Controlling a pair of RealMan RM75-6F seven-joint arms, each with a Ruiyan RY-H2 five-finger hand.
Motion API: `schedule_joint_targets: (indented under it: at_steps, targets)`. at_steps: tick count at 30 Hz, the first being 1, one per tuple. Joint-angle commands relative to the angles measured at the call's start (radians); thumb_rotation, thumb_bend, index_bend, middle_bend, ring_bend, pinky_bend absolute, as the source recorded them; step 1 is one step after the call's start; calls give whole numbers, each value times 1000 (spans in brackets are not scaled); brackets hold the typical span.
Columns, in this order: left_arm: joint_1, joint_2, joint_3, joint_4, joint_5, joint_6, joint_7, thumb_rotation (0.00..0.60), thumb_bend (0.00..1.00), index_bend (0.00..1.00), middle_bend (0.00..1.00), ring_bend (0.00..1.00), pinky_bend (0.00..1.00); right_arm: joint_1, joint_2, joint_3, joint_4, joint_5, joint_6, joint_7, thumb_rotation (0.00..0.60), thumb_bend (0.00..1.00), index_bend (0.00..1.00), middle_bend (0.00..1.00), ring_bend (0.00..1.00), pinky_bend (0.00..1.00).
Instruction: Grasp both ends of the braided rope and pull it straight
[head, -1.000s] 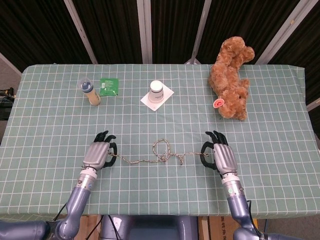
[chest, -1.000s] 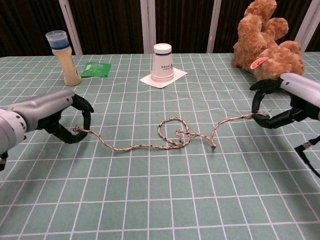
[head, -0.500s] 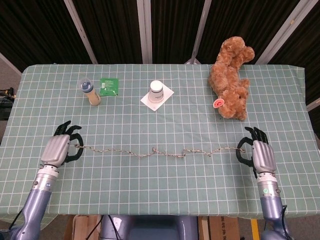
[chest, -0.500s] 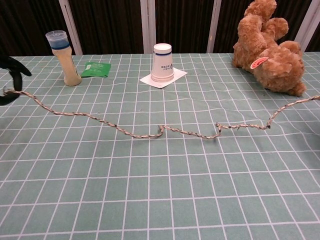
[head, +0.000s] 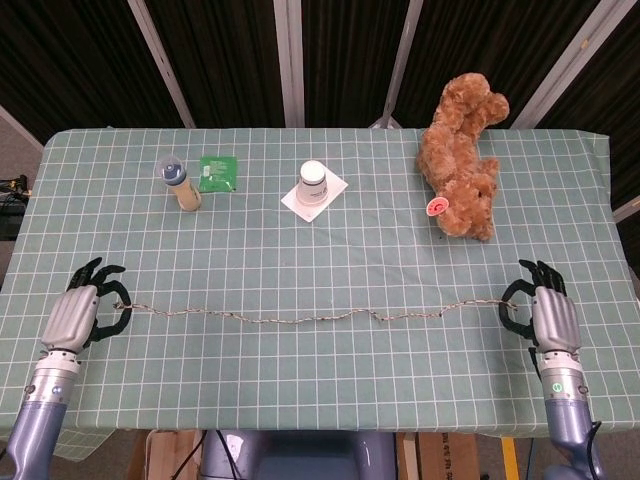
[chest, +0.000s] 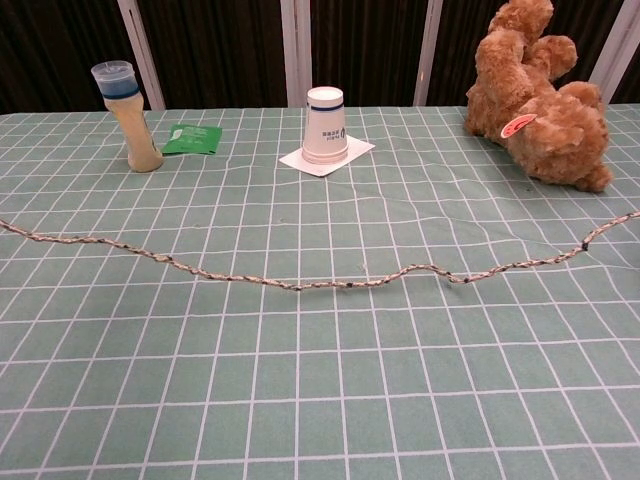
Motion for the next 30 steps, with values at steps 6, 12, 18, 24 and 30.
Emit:
schedule_joint_targets:
  at_steps: [6,12,18,24,30]
  targets:
    - [17,-26,13,79,25,3,2,600,546,606,195,6,0,-2,-17,-3,58,27,-18,-11,600,481,614,169,0,0]
    - [19,-47,25,109,32,-7,27,600,546,606,194,6,0,-1,-24,-9,78,34,-31,-22,600,481,614,169,0,0]
    - [18,-67,25,124,29,-15,52,600,546,606,193,5,0,0,-33,-14,94,36,-40,-34,600,481,614,169,0,0]
    - [11,-96,33,142,32,-30,90,600,545,605,192,5,0,7,-48,-17,115,37,-54,-44,600,481,614,169,0,0]
    - [8,-119,39,157,42,-31,126,600,545,606,192,5,0,13,-61,-21,136,31,-67,-49,600,481,614,169,0,0]
